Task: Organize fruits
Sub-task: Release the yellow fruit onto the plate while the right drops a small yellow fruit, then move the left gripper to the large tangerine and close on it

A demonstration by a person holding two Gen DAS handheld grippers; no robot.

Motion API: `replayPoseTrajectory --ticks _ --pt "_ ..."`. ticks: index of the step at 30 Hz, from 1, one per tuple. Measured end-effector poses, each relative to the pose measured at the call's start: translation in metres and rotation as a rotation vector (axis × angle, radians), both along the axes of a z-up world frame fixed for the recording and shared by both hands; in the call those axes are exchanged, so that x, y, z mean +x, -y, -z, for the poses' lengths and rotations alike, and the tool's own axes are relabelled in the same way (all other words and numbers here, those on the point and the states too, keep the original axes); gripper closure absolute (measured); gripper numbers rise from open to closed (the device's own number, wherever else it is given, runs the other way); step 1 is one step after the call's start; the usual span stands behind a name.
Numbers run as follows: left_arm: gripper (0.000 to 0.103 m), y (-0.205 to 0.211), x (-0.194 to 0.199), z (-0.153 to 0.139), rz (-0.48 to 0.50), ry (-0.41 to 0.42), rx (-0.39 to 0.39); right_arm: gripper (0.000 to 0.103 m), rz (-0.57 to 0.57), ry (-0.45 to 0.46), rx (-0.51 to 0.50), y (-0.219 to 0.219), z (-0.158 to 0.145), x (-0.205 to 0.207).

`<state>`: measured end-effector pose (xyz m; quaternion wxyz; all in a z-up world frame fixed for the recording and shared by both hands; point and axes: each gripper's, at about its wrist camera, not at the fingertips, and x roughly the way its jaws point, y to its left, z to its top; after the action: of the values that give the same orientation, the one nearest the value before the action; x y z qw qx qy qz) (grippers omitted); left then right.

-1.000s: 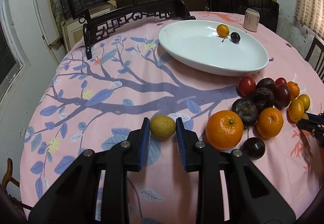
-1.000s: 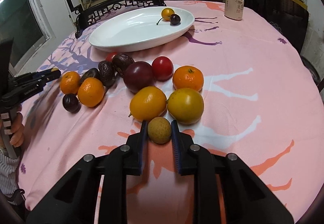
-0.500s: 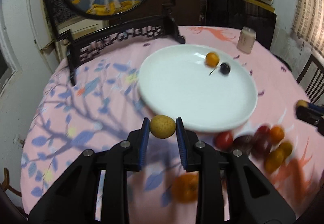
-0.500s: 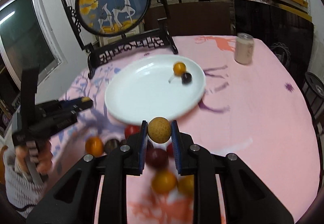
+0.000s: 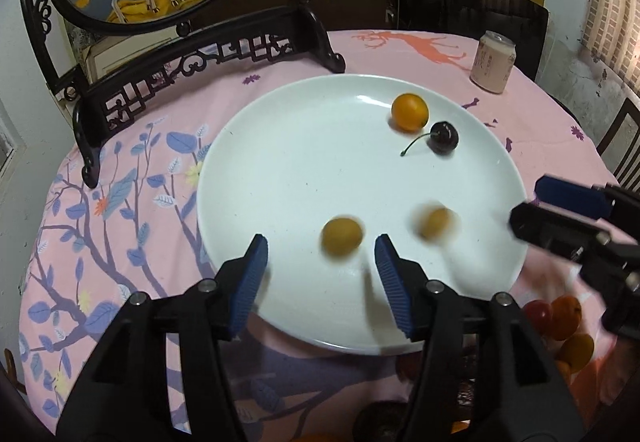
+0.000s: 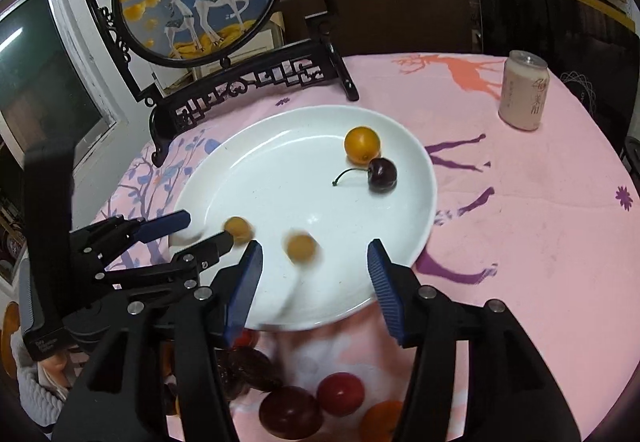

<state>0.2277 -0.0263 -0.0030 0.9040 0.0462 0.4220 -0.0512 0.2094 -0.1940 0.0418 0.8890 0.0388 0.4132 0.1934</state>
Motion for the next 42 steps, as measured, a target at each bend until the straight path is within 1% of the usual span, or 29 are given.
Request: replayPoseTrajectory --ticks 3,5,8,11,15,18,21,23,25,27,30,32,34,37,42 --pt "0.046 -0.007 -0.005 -0.003 -0.003 0.011 0.003 0.048 0.031 0.012 0.038 0.012 -0.005 -0.003" --pt "0.045 -0.013 -0.013 -0.009 -0.016 0.035 0.005 0.048 0.047 0.020 0.039 0.018 -0.007 -0.008" --pt "0.040 -0.025 -0.023 -0.017 -0.040 0.057 -0.021 0.048 0.067 0.027 0.053 0.026 -0.009 -0.016" --pt "0.040 -0.035 -0.036 -0.020 -0.061 0.068 -0.036 0.048 0.084 0.038 0.069 0.034 -0.010 -0.027" --pt "0.038 -0.041 -0.059 -0.012 -0.069 0.054 -0.023 0.046 0.129 0.054 0.077 0.050 -0.008 -0.049" --pt "0.036 -0.044 -0.078 -0.007 -0.073 0.045 -0.015 0.046 0.167 0.037 0.104 0.065 -0.002 -0.059" --pt "0.030 -0.043 -0.103 -0.002 -0.068 0.050 0.007 0.046 0.208 0.026 0.140 0.080 0.001 -0.070" --pt "0.025 -0.041 -0.121 0.001 -0.060 0.062 0.031 0.046 0.227 0.036 0.154 0.087 0.001 -0.078" --pt "0.022 -0.040 -0.134 0.006 -0.048 0.064 0.039 0.046 0.242 0.042 0.163 0.092 0.001 -0.086" --pt "0.022 -0.036 -0.140 0.010 -0.036 0.056 0.048 0.046 0.249 0.037 0.178 0.096 0.003 -0.092" --pt "0.022 -0.034 -0.139 0.011 -0.033 0.058 0.058 0.046 0.261 0.025 0.190 0.102 0.007 -0.100" --pt "0.021 -0.033 -0.137 0.014 -0.022 0.042 0.044 0.046 0.272 0.017 0.198 0.105 0.010 -0.104" --pt "0.021 -0.030 -0.133 0.019 -0.012 0.022 0.053 0.046 0.276 0.006 0.209 0.108 0.013 -0.106" --pt "0.019 -0.025 -0.128 0.022 -0.007 0.023 0.075 0.046 0.273 0.009 0.199 0.105 0.012 -0.107" --pt "0.019 -0.033 -0.129 0.020 -0.026 0.035 0.074 0.046 0.266 0.014 0.174 0.101 0.013 -0.107"
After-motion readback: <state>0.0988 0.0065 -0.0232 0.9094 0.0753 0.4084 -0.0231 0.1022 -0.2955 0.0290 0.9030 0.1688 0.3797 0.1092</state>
